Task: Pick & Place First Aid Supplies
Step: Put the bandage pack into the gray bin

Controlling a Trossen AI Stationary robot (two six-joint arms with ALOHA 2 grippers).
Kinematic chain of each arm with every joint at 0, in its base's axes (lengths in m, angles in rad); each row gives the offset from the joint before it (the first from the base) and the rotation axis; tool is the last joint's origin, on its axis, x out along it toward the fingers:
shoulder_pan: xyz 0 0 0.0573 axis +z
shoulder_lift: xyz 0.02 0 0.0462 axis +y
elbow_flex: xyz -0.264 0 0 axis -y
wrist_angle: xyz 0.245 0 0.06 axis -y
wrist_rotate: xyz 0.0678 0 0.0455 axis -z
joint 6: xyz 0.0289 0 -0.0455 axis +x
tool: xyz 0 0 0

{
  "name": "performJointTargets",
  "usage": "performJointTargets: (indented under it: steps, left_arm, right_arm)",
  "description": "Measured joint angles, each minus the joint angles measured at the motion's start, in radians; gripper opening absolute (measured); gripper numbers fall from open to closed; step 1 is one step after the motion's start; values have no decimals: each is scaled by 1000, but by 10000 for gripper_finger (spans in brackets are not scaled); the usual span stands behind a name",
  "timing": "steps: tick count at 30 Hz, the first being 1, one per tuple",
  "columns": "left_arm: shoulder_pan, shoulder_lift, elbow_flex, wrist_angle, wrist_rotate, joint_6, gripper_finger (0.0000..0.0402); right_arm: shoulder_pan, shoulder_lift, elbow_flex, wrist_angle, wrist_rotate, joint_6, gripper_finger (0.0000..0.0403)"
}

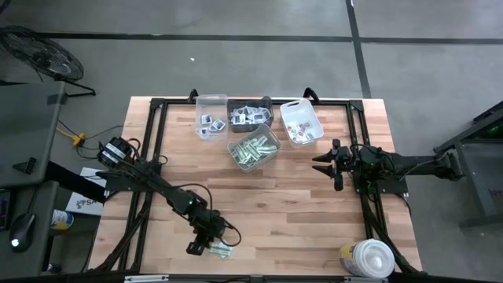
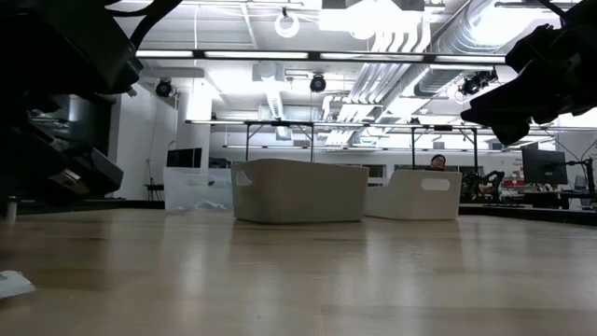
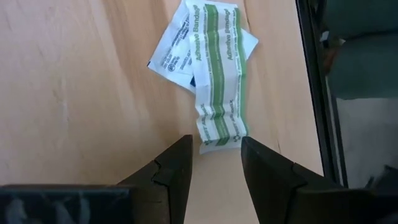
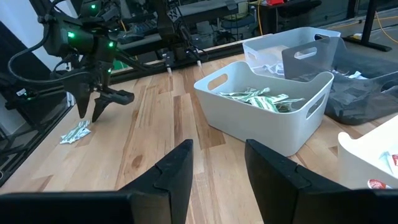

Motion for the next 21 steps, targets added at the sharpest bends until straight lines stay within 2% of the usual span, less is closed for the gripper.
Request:
performJointTargets:
  steps: [10,15,21]
  left_arm:
    - [-21,124,79,14,9,-41,140]
    - [-29,138,85,7,-43,-47,139]
    - [-29,138,86,-22,-66,-59,99]
  right_arm:
    - [0,0,0,0,0,0,140]
    - [0,0,0,0,0,0,140]
    - [0,0,0,0,0,0,140]
